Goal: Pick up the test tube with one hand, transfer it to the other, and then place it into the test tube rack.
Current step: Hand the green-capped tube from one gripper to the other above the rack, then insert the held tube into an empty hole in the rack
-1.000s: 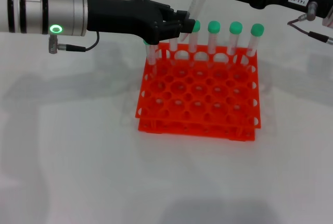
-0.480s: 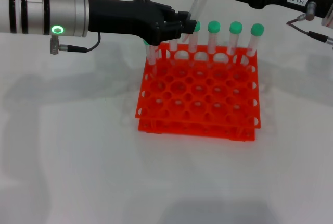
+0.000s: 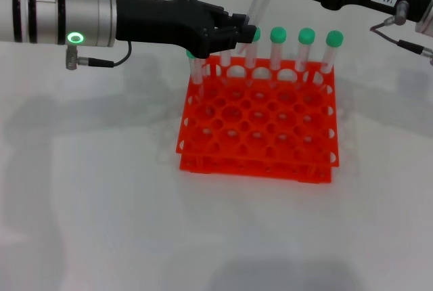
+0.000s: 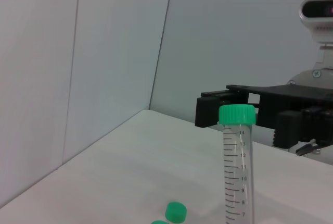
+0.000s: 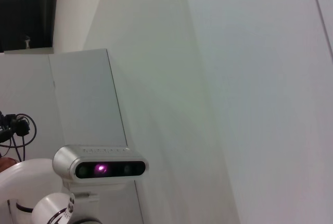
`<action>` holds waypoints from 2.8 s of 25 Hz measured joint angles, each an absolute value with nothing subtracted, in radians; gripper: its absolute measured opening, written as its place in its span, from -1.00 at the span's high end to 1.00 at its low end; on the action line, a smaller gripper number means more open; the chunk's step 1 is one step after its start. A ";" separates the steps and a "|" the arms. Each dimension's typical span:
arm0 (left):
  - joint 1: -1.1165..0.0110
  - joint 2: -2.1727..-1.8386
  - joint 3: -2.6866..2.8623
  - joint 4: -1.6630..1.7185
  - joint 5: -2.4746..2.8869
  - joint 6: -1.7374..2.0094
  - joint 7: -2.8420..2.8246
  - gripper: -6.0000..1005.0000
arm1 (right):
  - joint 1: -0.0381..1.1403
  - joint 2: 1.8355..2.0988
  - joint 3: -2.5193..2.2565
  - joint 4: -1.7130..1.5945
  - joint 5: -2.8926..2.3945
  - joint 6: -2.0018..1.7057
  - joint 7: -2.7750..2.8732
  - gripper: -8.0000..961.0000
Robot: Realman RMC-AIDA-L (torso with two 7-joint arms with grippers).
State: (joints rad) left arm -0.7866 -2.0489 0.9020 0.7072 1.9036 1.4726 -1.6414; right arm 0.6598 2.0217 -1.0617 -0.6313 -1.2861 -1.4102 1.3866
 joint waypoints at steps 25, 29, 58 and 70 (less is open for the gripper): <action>-0.787 -2.052 0.902 0.707 1.900 1.464 -1.638 0.48 | 0.673 2.018 -1.063 -0.620 -1.282 -1.395 1.390 0.33; -0.787 -2.054 0.902 0.707 1.898 1.463 -1.638 0.47 | 0.673 2.017 -1.063 -0.620 -1.281 -1.394 1.391 0.44; -0.763 -2.052 0.905 0.769 1.929 1.470 -1.774 -0.38 | 0.667 2.015 -1.061 -0.627 -1.282 -1.381 1.385 0.44; -0.622 -2.050 0.905 1.076 2.058 1.606 -1.981 -0.77 | 0.649 2.022 -1.068 -0.630 -1.281 -1.386 1.339 0.43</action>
State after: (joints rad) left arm -0.6219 -2.0503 0.9052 1.0761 2.0582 1.6059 -1.9813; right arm 0.6487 2.0223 -1.0677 -0.6300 -1.2809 -1.3858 1.3391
